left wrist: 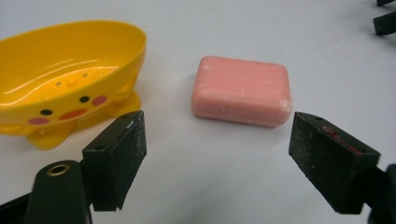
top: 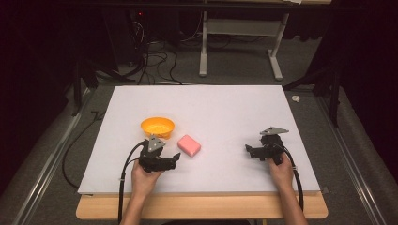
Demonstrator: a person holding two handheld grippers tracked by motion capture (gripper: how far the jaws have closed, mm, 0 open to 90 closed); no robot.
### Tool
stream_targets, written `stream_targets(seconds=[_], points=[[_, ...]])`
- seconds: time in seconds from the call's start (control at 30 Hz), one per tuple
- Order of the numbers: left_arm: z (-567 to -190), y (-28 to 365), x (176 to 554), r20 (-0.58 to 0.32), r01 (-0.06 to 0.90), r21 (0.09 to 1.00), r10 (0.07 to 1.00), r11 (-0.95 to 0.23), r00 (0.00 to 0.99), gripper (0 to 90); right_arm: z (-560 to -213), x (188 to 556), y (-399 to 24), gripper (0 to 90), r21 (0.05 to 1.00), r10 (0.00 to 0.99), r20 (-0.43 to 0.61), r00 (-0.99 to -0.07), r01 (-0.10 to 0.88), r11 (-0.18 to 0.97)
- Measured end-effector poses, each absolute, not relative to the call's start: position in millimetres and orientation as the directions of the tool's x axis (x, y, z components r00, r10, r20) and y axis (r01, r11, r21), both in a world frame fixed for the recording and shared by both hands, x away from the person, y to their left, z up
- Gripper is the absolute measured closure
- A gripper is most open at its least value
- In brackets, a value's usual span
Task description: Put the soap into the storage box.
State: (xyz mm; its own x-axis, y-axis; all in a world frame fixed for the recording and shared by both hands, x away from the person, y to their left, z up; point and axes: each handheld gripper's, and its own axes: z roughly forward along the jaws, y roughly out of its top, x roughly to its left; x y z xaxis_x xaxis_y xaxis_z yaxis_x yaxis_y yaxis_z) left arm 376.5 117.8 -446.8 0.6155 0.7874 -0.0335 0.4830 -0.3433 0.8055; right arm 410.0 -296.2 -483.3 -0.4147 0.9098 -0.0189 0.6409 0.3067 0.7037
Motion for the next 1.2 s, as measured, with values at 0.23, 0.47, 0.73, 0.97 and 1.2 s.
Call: stream_targets(seconds=[0.23, 0.47, 0.73, 0.97, 1.2], points=[[-446, 108, 381, -0.035, 0.475, 0.807, 0.774, -0.352, 0.632, 18.3, -483, 410, -296, 14.6, 0.704, 0.910, -0.019, -0.414, 0.641, 0.306], [-442, 95, 385, -0.015, 0.460, 0.803, 0.760, -0.378, 0.650, 17.6, -483, 410, -296, 14.6, 0.704, 0.910, -0.019, -0.414, 0.641, 0.306], [-442, 82, 392, -0.010, 0.460, 0.796, 0.750, -0.394, 0.661, 16.6, -483, 410, -296, 14.6, 0.703, 0.909, -0.020, -0.415, 0.641, 0.308], [-445, 73, 399, -0.022, 0.469, 0.792, 0.750, -0.390, 0.661, 16.0, -483, 410, -296, 14.6, 0.703, 0.909, -0.020, -0.415, 0.641, 0.308], [-453, 67, 408, -0.014, 0.486, 0.777, 0.761, -0.400, 0.649, 15.1, -483, 410, -296, 14.6, 0.703, 0.910, -0.019, -0.415, 0.641, 0.307]])
